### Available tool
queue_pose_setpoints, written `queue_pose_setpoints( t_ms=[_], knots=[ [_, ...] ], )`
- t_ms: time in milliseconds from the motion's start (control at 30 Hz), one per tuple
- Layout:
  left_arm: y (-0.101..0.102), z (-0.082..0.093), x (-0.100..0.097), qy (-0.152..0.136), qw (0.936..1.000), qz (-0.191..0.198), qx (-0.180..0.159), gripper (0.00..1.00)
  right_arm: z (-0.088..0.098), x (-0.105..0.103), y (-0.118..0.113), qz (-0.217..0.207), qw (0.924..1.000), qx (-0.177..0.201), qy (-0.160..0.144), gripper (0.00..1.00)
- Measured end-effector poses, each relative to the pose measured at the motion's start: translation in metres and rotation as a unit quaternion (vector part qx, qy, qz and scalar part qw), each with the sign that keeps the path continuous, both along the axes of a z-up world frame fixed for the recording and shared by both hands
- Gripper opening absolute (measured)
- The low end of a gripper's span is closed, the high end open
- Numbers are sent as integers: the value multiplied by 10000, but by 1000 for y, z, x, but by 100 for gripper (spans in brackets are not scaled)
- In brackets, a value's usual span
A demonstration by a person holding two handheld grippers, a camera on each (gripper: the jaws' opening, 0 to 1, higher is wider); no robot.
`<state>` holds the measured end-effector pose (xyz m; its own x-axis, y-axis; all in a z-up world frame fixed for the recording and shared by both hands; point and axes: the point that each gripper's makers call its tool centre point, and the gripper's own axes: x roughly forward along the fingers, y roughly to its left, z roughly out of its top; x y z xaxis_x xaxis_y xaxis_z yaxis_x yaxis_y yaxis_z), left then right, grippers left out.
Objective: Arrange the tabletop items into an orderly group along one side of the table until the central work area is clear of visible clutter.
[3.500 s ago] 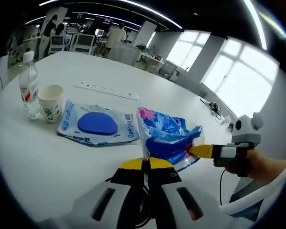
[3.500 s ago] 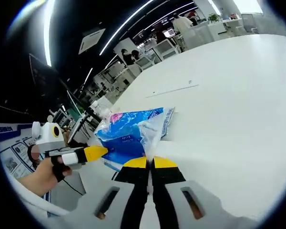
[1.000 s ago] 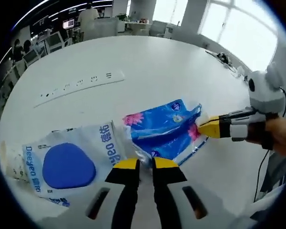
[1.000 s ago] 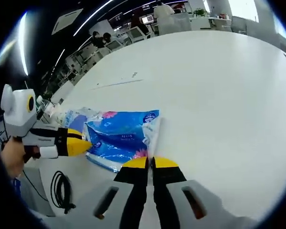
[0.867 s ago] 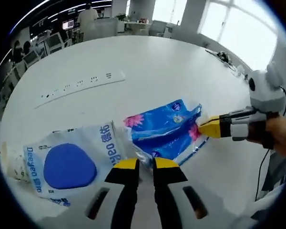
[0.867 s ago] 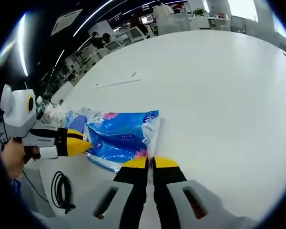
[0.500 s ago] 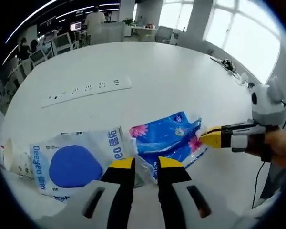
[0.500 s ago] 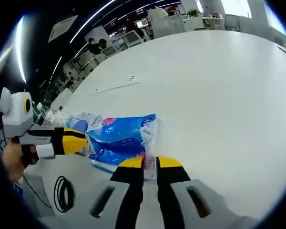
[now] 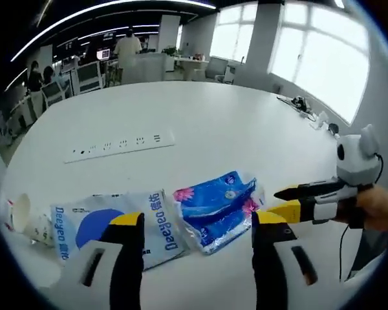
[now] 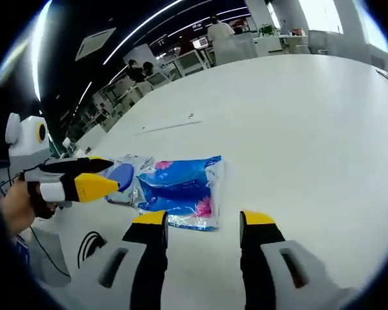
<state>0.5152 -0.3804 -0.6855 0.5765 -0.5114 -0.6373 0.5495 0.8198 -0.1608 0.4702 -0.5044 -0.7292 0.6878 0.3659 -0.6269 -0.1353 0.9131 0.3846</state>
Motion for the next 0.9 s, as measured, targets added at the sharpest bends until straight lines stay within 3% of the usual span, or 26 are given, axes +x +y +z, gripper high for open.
queue_pose_setpoints(
  t_ms=[67,167,400,700,900],
  knots=[
    [1,3,-4,-42,10000,-18,-41,85,4,-4,1,48,10000,12,-63,51],
    [6,6,-15,53,9999,25,-158,90,13,-15,3,89,9998,60,-141,51],
    [23,11,-34,29,9997,131,-187,92,18,-38,-1,-75,9997,164,-181,51],
    [66,0,-61,181,9985,500,-111,91,20,-63,-7,-283,9990,268,-213,51],
    [81,-4,-73,243,9979,604,-53,90,26,-70,-4,-382,9983,391,-222,51]
  ],
)
